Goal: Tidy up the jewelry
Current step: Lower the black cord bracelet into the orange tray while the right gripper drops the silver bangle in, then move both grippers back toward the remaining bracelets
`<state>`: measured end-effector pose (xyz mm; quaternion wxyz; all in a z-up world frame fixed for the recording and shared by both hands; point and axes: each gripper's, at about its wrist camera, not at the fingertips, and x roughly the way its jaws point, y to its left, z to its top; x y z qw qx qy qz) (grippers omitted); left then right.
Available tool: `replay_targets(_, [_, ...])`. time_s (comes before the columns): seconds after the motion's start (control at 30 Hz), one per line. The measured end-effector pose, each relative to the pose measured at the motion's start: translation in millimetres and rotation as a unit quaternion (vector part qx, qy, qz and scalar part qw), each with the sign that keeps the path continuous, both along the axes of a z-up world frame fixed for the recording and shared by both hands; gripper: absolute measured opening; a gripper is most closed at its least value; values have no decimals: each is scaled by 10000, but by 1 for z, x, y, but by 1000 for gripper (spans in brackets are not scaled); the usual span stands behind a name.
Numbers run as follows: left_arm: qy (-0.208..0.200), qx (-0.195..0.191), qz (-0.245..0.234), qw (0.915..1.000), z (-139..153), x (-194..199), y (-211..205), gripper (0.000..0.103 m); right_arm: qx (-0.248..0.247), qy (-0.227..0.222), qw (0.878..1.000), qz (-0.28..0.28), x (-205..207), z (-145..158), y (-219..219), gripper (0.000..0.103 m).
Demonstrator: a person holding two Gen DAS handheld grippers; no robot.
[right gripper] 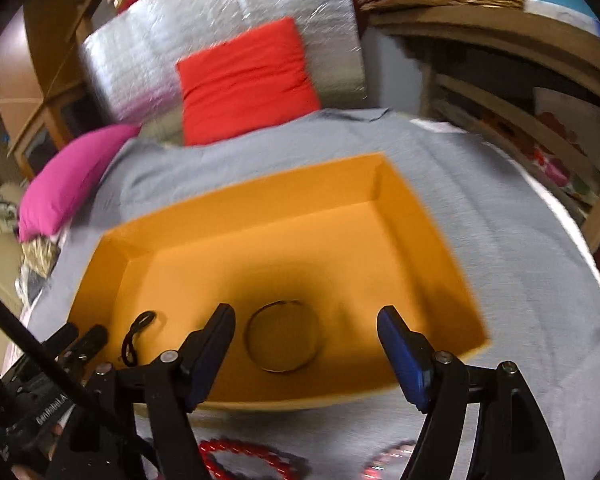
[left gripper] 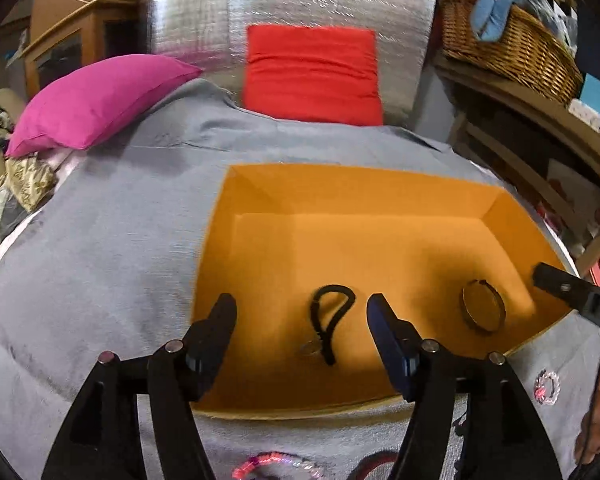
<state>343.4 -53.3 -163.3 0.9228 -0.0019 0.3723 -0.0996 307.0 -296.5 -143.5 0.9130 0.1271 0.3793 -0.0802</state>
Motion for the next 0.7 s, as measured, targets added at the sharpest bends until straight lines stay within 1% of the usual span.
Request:
replay_targets(0.23, [-203, 167, 108, 9996, 12, -25, 11, 69, 126, -143, 9995, -254, -43, 12, -32, 77])
replay_targets(0.4, [-226, 161, 48, 9996, 19, -50, 18, 69, 227, -253, 9987, -370, -78, 21, -48, 77])
replay_targets(0.6, [-269, 287, -114, 9992, 22, -84, 21, 69, 679, -349, 9953, -597, -135, 21, -64, 77])
replay_targets(0.7, [-136, 224, -130, 9996, 18, -100, 31, 69, 777, -338, 9942, -669, -151, 17, -69, 77])
